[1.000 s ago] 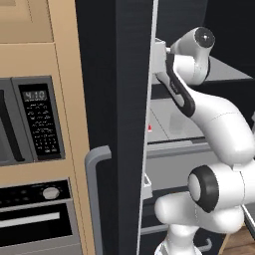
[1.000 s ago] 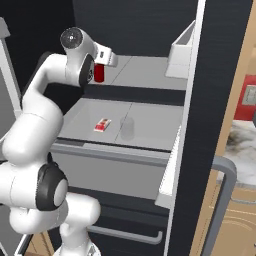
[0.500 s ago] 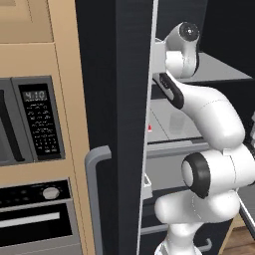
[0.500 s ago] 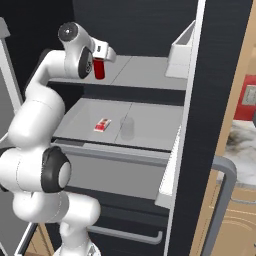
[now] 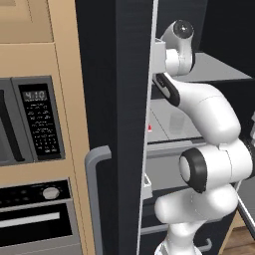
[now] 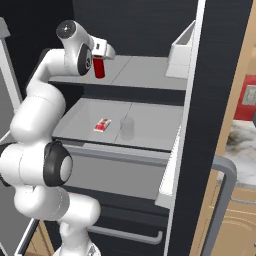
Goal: Place the ketchup and ketchup from the counter to the top shelf of the fridge. If the existing items in the fridge are on the top shelf, move them to other shelves.
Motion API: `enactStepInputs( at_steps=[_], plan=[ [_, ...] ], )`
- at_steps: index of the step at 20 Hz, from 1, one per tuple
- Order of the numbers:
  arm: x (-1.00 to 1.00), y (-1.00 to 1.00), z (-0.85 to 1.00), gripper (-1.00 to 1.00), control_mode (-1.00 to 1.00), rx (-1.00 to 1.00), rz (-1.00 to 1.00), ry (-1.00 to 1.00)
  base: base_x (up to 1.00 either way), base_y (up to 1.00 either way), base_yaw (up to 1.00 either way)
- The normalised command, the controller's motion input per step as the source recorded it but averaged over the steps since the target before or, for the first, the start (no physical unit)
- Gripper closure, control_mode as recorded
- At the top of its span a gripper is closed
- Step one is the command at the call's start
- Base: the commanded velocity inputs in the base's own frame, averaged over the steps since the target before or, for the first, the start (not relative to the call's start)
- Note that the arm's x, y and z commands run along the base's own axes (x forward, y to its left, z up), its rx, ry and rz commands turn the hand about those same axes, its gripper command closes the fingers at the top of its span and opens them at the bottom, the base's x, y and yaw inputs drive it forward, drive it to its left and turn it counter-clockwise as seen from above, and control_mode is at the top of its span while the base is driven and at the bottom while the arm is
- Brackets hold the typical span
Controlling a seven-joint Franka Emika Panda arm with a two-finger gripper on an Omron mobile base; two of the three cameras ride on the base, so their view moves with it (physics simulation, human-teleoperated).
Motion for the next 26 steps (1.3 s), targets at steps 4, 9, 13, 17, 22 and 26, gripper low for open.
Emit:
enactStepInputs(
  at_steps=[4,9,13,17,22,26],
  plan=[
    [0.05,0.0,-0.01,-1.0,-1.0,0.0,0.0,-0.01,0.0,0.0,0.0],
    [0.01,0.0,0.0,-1.0,-1.0,0.0,0.0,0.0,0.0,0.0,0.0],
    [0.0,0.0,0.0,-1.0,-1.0,0.0,0.0,0.0,0.0,0.0,0.0],
    [-0.48,-0.02,0.0,-1.0,-1.0,0.0,0.0,-0.01,0.0,0.0,0.0],
    [-1.0,-0.22,0.0,-1.0,-1.0,0.01,0.0,-0.16,0.0,0.0,0.0],
    [-1.0,-0.35,0.0,-1.0,-1.0,0.05,0.0,-0.13,0.0,0.0,0.0]
  ],
)
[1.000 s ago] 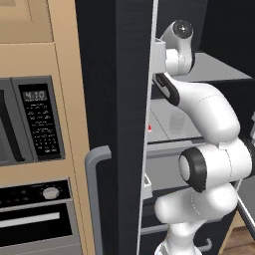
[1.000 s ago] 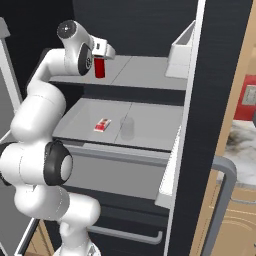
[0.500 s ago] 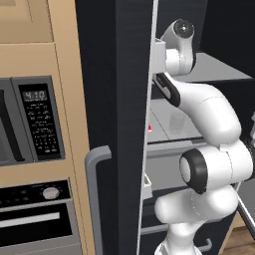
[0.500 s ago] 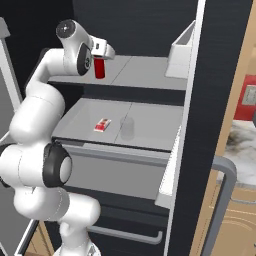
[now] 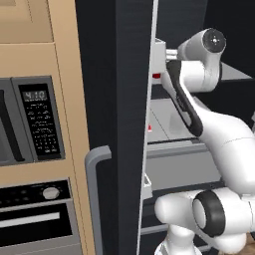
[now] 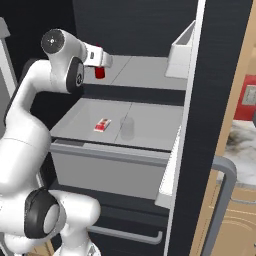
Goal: Place the ketchup and ketchup from the counter to the top shelf of the fridge. If the existing items in the fridge are on the top shelf, move them to other shelves.
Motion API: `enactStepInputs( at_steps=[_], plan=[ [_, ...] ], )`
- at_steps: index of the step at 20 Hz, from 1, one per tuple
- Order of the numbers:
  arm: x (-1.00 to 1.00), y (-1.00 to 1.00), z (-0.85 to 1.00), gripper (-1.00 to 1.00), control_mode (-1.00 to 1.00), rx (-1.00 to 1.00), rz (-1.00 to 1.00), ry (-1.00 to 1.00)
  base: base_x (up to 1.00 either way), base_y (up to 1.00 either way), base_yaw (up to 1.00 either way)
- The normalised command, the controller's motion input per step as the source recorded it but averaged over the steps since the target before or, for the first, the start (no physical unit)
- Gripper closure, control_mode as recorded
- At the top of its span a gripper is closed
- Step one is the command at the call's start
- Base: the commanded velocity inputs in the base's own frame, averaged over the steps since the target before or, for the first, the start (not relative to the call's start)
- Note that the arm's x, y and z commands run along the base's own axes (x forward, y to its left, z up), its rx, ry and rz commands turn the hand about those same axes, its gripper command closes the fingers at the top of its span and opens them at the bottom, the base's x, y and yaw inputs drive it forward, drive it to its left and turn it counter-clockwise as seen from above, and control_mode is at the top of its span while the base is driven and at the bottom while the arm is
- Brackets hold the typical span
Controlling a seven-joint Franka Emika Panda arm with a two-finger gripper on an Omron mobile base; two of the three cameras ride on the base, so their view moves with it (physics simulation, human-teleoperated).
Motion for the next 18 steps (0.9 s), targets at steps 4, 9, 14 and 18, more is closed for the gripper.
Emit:
enactStepInputs(
  at_steps=[4,9,14,18],
  plan=[
    [-1.0,-0.36,0.0,-1.0,-1.0,0.0,0.0,-0.02,0.0,0.0,0.0],
    [-1.0,-0.25,0.0,-1.0,-1.0,0.0,0.0,0.12,0.0,0.0,0.0],
    [-1.0,-0.03,-0.06,-1.0,-1.0,0.0,0.0,0.31,0.0,0.0,0.0],
    [-1.0,0.0,-0.33,-1.0,-1.0,-0.04,0.0,0.37,0.0,0.0,0.0]
  ],
)
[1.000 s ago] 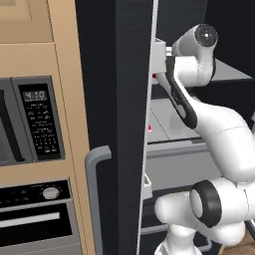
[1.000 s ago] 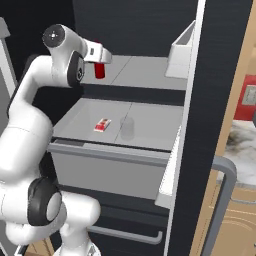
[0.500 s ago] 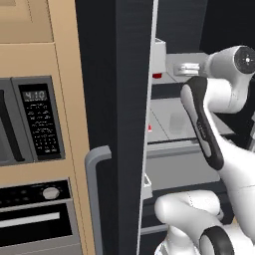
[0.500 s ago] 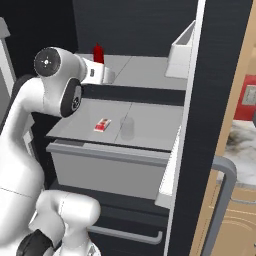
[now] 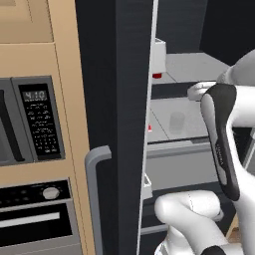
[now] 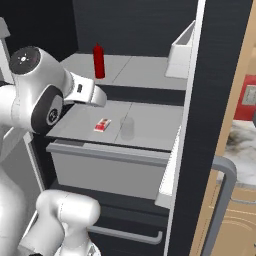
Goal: Place the ketchup and ketchup from the counter to the top shelf of the fridge. If the existing items in the fridge are on the top shelf, move them to other shelves.
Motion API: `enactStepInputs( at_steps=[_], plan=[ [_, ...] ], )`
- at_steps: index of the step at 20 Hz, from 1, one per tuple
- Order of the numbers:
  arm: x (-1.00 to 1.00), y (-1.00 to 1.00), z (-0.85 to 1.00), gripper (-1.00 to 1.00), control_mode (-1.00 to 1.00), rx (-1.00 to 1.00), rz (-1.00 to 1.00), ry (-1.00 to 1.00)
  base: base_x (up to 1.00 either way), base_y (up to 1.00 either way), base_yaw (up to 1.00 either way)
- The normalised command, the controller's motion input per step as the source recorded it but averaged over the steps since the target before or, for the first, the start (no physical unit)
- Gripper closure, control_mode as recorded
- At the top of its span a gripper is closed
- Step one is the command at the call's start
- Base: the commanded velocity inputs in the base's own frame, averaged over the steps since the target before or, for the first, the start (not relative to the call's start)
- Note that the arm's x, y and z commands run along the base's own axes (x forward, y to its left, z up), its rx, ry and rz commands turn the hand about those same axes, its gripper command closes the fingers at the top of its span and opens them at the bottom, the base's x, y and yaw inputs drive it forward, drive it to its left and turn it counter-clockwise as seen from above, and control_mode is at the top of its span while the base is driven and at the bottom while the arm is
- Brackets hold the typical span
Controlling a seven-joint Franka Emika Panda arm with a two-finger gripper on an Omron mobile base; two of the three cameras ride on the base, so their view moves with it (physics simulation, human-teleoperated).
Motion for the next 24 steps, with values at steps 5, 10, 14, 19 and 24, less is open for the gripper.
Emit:
enactStepInputs(
  at_steps=[5,10,14,19,24],
  plan=[
    [-1.0,0.06,-0.79,-1.0,-1.0,-0.06,0.01,0.24,0.0,0.0,0.0],
    [-0.6,0.19,-0.72,-1.0,-1.0,-0.02,0.03,-0.12,0.0,0.0,0.0],
    [0.0,0.0,-0.03,-1.0,-1.0,0.0,0.0,-0.02,0.0,0.0,0.0],
    [-0.44,-0.02,-0.04,-1.0,1.0,0.0,0.0,0.02,-0.2,-0.05,0.0],
    [0.0,0.0,0.0,-1.0,1.0,0.0,0.0,0.0,-1.0,-0.4,0.0]
  ],
)
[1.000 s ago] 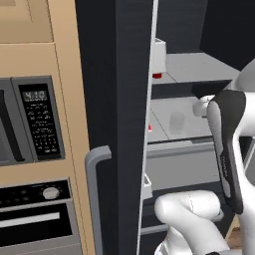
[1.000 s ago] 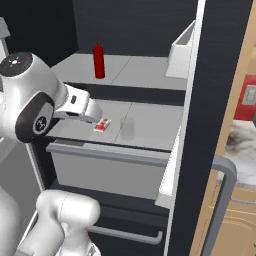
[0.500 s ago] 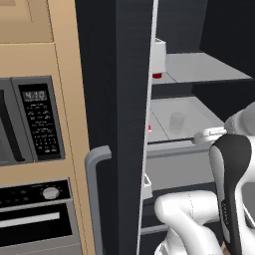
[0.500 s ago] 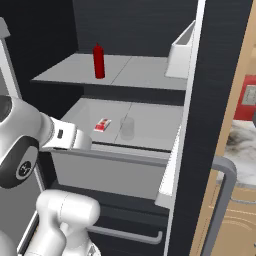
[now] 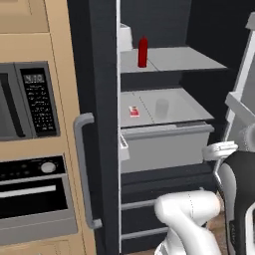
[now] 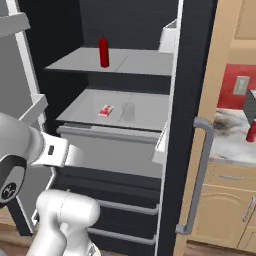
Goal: Place the ketchup and ketchup from the counter to the top shelf of the fridge. If the existing items in the fridge are on the top shelf, move them to other shelves.
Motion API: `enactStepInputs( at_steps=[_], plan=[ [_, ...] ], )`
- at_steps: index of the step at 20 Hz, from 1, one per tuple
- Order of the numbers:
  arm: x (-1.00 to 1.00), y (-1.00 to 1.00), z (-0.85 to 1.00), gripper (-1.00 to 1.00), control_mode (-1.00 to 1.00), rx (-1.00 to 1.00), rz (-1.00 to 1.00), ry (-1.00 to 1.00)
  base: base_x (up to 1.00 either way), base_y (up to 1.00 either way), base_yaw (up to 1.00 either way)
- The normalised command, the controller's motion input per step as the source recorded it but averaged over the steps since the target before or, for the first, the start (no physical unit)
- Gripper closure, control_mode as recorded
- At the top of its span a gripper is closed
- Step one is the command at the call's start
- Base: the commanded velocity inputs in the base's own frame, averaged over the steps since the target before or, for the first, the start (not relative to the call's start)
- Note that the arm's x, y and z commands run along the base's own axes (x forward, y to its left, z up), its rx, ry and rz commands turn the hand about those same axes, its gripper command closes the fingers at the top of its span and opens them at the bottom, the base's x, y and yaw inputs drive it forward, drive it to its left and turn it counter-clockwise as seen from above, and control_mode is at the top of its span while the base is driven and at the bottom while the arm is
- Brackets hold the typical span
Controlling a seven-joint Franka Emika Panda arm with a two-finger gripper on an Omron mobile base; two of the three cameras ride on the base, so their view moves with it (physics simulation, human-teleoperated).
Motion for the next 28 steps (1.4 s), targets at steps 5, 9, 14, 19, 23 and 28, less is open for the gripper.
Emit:
enactStepInputs(
  at_steps=[5,9,14,19,23,28],
  plan=[
    [0.0,0.0,0.0,-1.0,1.0,0.0,0.0,0.0,-1.0,-0.74,-0.02],
    [0.0,0.0,0.0,-1.0,1.0,0.0,0.0,0.0,-0.71,-1.0,-0.11],
    [0.0,0.0,0.0,-1.0,1.0,0.0,0.0,0.0,0.11,-1.0,-0.11],
    [0.0,0.0,0.0,-1.0,1.0,0.0,0.0,0.0,0.63,-1.0,-0.03],
    [0.0,0.0,0.0,-1.0,1.0,0.0,0.0,0.0,0.54,-0.95,0.0],
    [0.0,0.0,0.0,-1.0,1.0,0.0,0.0,0.0,0.72,-0.24,0.02]
  ],
)
